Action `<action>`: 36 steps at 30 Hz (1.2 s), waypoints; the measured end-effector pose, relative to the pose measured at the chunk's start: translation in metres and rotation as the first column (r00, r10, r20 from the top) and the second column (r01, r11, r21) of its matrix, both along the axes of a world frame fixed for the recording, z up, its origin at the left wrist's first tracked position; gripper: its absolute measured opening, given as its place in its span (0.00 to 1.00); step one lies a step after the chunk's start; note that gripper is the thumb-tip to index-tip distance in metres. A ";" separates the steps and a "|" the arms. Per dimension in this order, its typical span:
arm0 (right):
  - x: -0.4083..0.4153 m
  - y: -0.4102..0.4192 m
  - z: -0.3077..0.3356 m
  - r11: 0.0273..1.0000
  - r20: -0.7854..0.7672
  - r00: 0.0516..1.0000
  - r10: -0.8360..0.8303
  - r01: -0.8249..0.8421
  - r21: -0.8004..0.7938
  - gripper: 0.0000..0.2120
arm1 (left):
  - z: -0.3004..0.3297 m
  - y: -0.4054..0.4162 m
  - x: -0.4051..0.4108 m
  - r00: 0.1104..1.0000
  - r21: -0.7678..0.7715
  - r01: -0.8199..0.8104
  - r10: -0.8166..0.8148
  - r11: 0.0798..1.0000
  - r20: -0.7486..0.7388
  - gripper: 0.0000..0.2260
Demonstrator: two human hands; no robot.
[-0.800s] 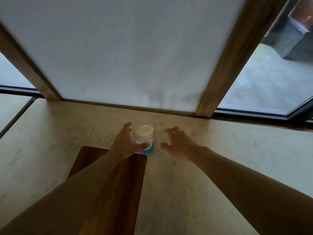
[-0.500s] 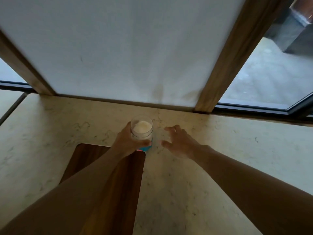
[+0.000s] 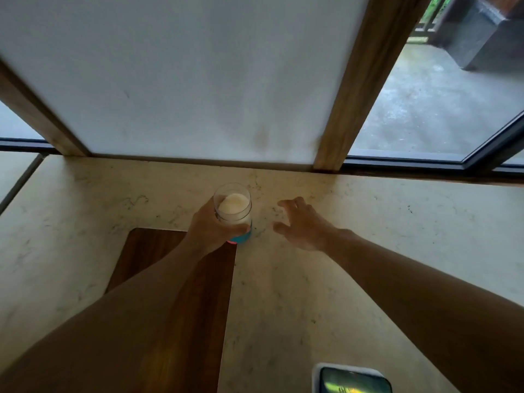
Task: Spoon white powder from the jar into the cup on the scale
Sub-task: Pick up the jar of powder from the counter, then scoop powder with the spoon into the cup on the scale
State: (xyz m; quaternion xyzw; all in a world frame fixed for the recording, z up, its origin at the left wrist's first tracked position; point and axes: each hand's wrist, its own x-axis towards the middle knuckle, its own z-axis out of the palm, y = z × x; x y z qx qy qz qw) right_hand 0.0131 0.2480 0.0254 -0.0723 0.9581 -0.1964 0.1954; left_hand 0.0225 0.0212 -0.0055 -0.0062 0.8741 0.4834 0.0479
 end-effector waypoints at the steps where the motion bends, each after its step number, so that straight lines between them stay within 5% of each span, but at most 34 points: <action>1: 0.005 0.004 0.004 1.000 0.005 1.000 -0.011 0.011 -0.006 0.32 | 0.004 0.003 0.006 1.000 -0.004 0.003 -0.003 1.000 0.002 0.32; 21: 0.200 0.116 0.029 0.987 0.045 0.989 -0.144 0.147 -0.065 0.32 | 0.057 0.090 0.185 0.993 0.048 0.119 -0.118 0.992 -0.021 0.29; 32: 0.329 0.193 -0.011 0.934 0.065 0.933 -0.354 0.356 -0.014 0.15 | 0.043 0.113 0.283 0.997 0.046 0.072 -0.072 0.996 0.016 0.30; 36: 0.368 0.205 -0.027 0.932 0.130 0.923 -0.363 0.357 0.064 0.17 | 0.035 0.119 0.312 0.998 0.022 0.061 -0.062 0.998 0.026 0.30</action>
